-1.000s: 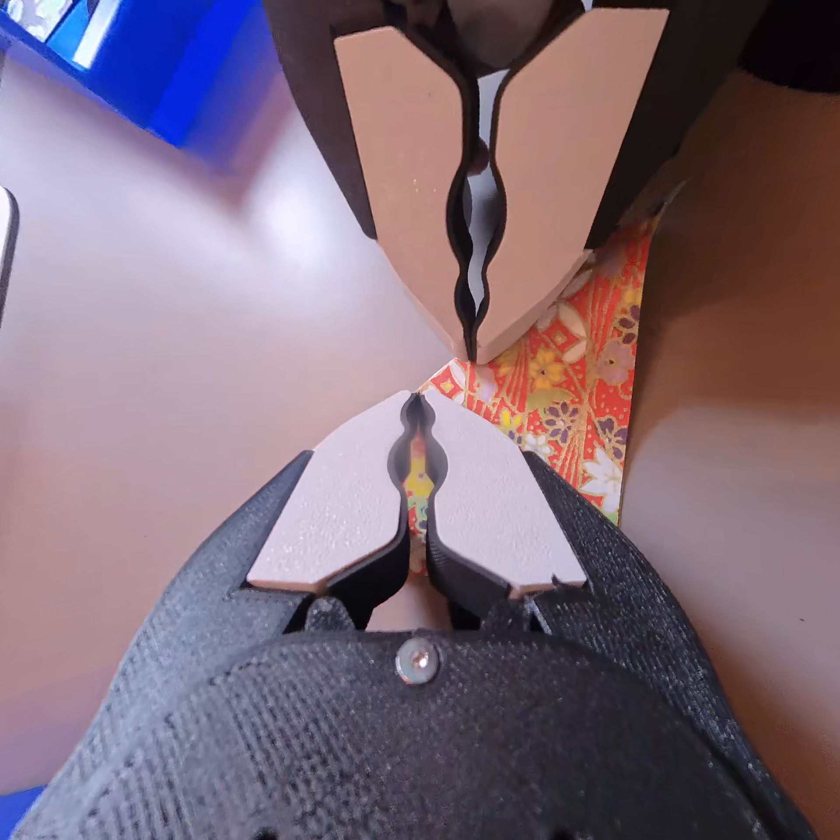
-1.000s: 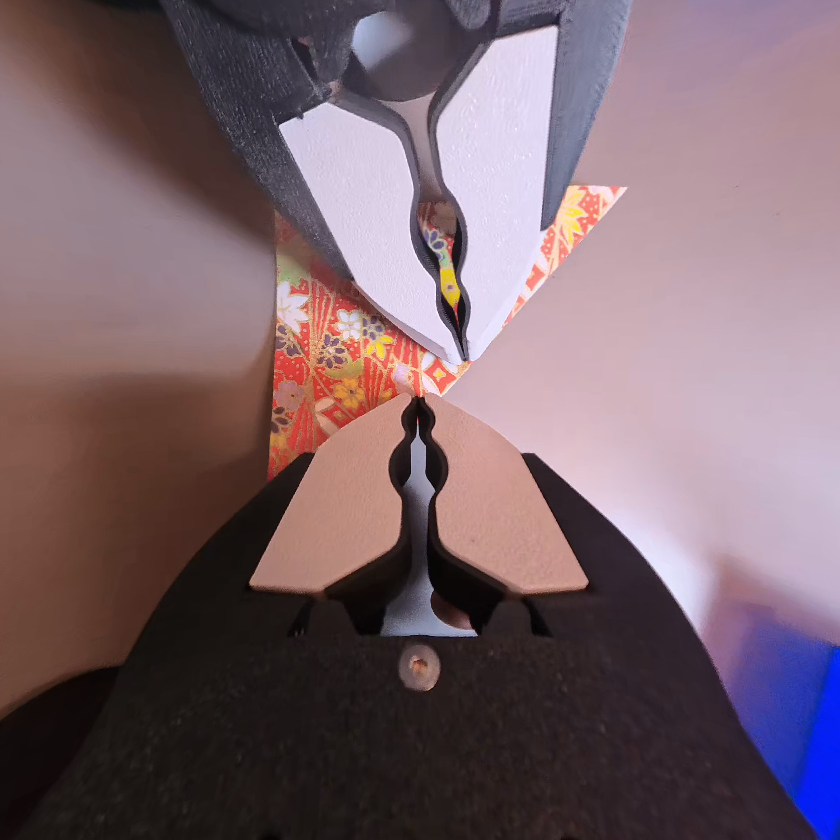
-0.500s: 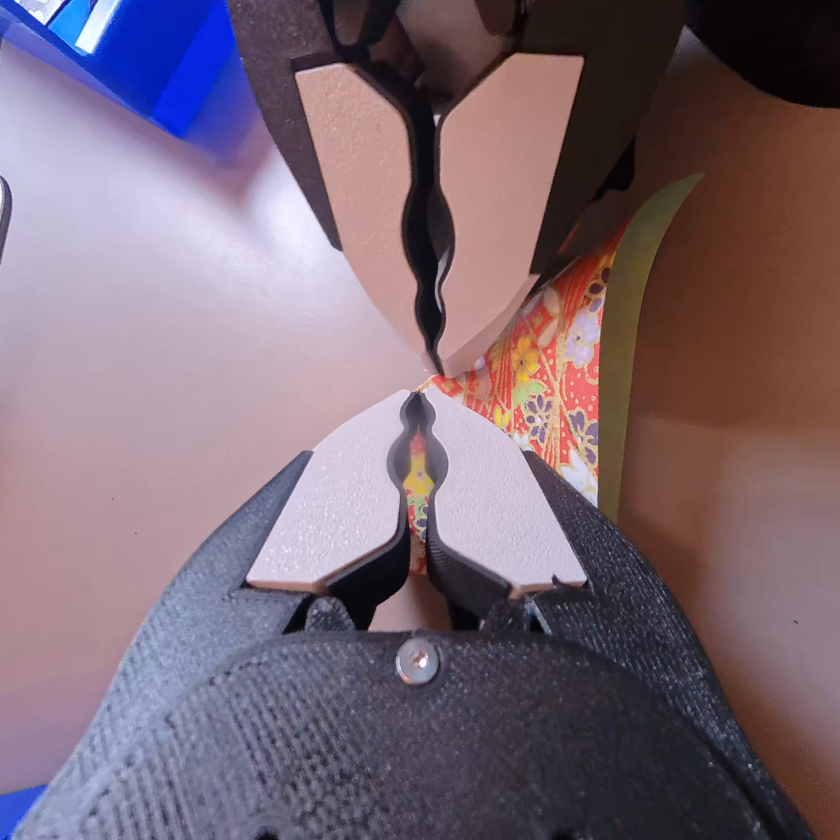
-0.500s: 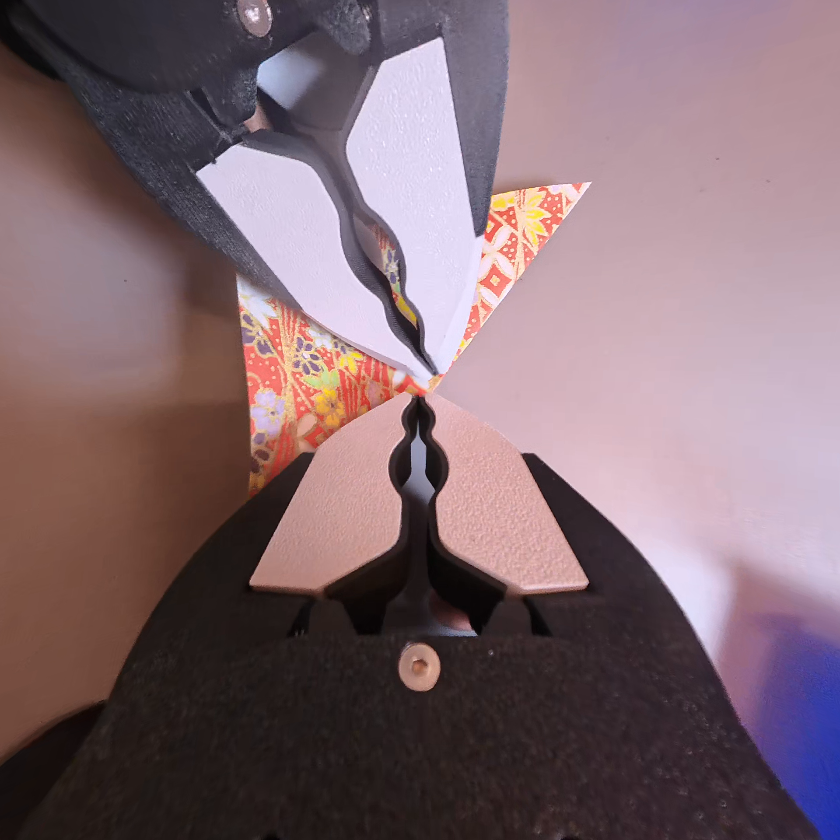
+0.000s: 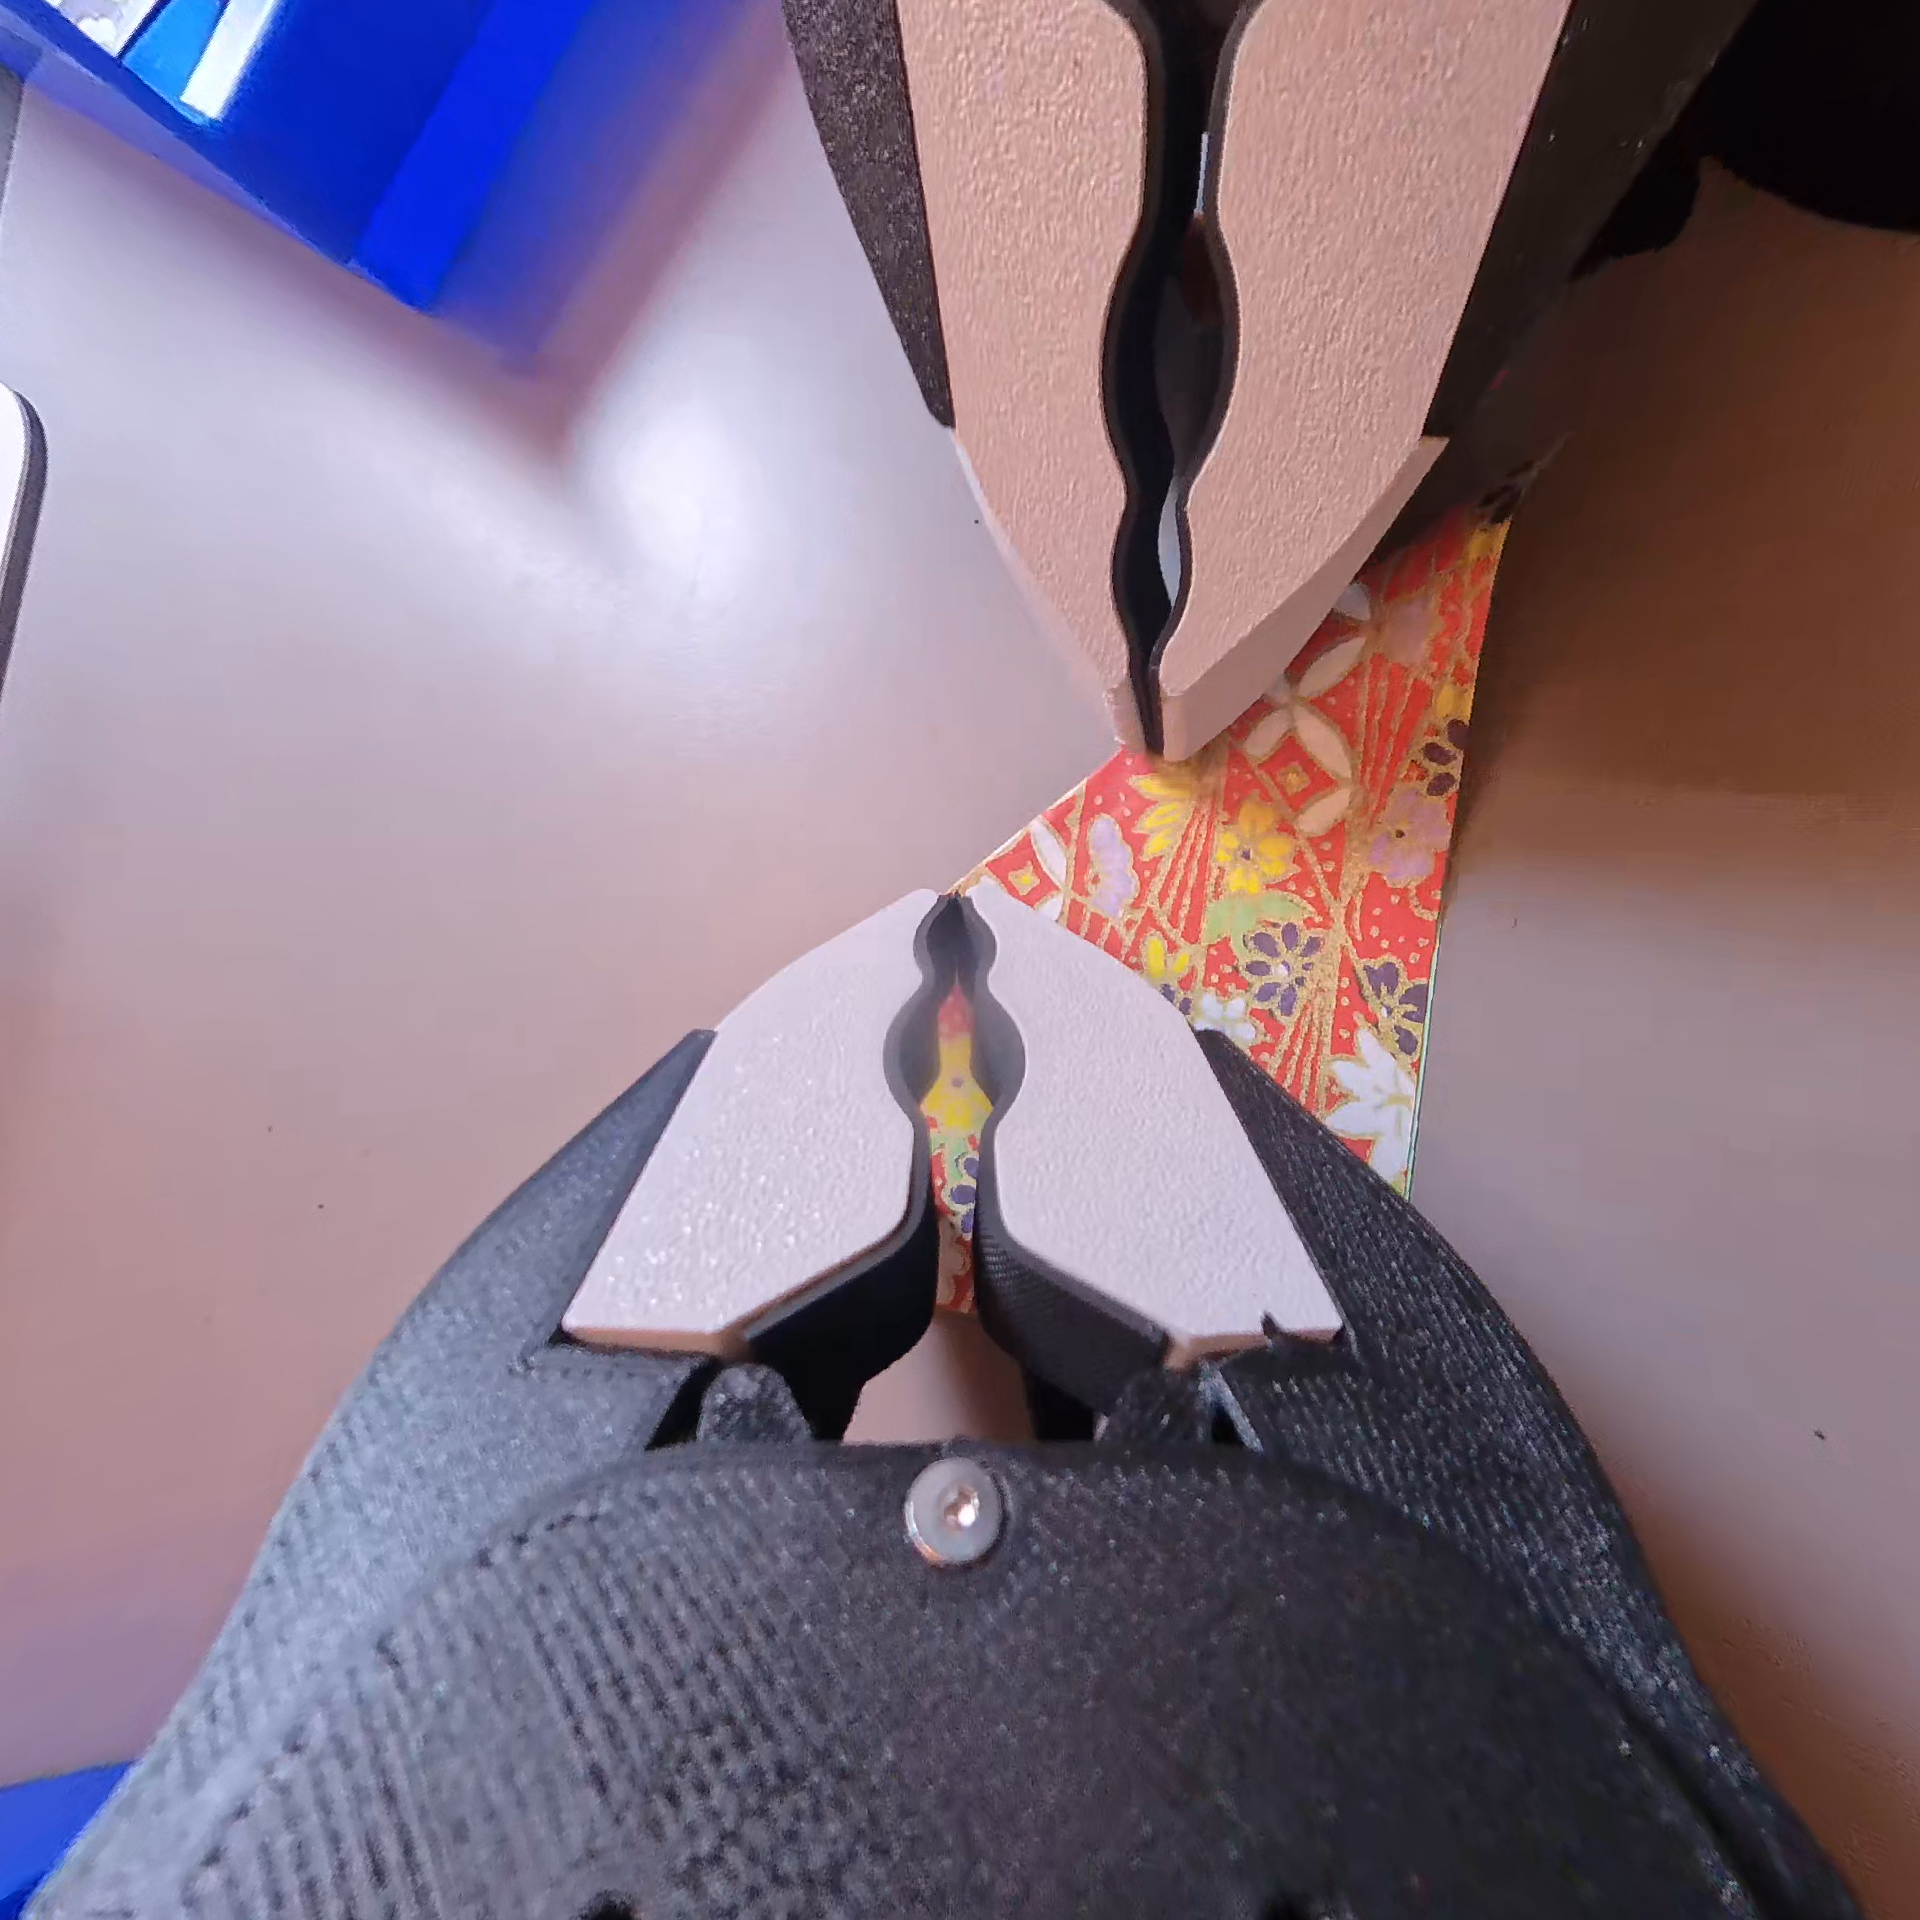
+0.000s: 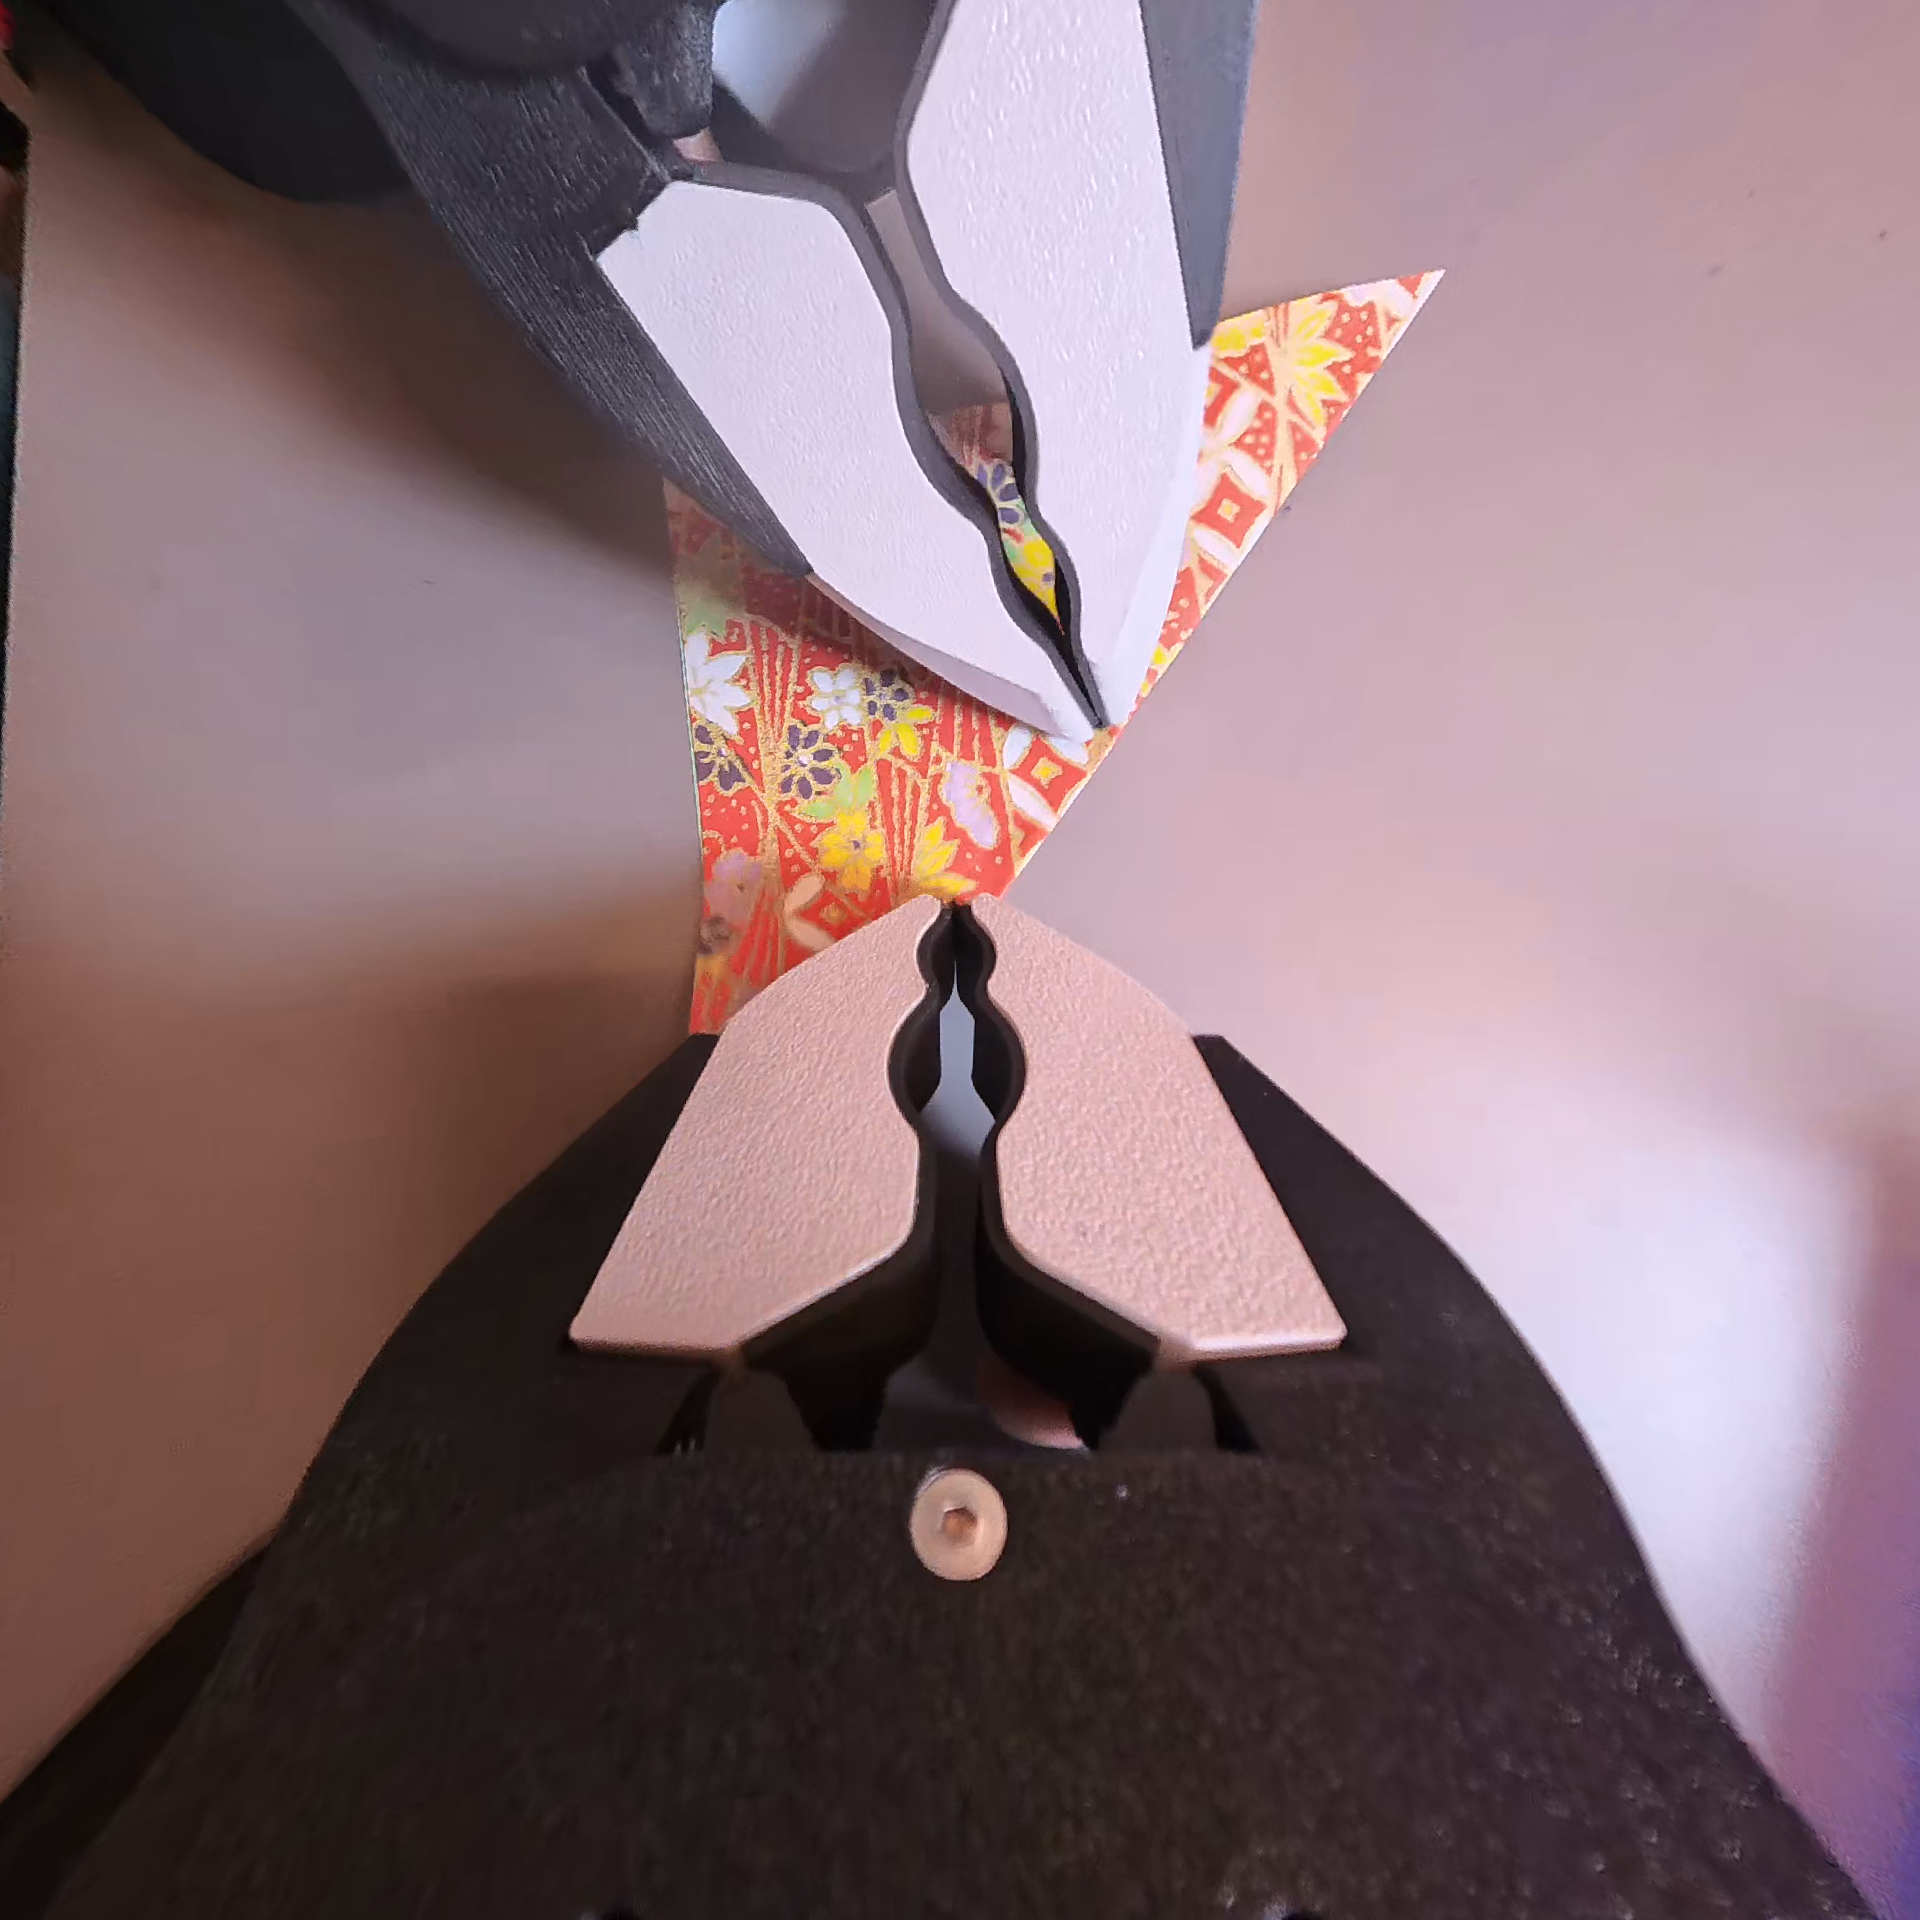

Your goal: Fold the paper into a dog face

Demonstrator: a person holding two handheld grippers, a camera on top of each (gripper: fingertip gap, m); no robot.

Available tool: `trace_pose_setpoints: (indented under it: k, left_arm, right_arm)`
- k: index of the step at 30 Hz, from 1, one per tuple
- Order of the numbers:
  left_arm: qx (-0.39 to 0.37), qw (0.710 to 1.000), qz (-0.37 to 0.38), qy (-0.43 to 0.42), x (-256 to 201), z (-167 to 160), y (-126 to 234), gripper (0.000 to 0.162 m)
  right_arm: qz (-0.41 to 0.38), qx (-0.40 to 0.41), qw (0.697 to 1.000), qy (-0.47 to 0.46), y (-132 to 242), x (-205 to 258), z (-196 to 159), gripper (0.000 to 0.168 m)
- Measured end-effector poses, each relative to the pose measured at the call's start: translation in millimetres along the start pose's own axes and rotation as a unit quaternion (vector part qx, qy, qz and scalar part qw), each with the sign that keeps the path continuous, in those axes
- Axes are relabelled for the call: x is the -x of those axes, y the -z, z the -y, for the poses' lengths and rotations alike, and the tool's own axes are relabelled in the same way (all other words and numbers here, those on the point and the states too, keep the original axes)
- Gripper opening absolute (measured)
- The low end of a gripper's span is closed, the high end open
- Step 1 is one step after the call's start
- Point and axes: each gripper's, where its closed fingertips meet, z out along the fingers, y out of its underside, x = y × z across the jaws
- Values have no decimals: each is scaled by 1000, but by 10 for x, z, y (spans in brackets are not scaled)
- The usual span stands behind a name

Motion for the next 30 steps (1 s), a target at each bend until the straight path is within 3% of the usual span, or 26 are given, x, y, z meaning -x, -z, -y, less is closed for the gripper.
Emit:
trace_pose_setpoints:
  k: [6, 12, 17, 30]
  left_arm:
    - [-1, 1000, -1, 2, -1, -2, -1, 0]
    - [0, 1000, -1, 3, 0, 0, -2, 0]
    - [0, 1000, 1, 2, 0, 0, -2, 0]
    - [-6, 1000, -3, 0, 2, -3, -5, 0]
  right_arm:
    - [13, 11, 999, -29, 71, 16, -84, 0]
    - [-19, 25, 999, 19, 86, 57, -94, 0]
    - [-10, -21, 1000, 9, 106, 17, 100, 0]
    - [10, 11, 999, 48, 35, 189, -61, 0]
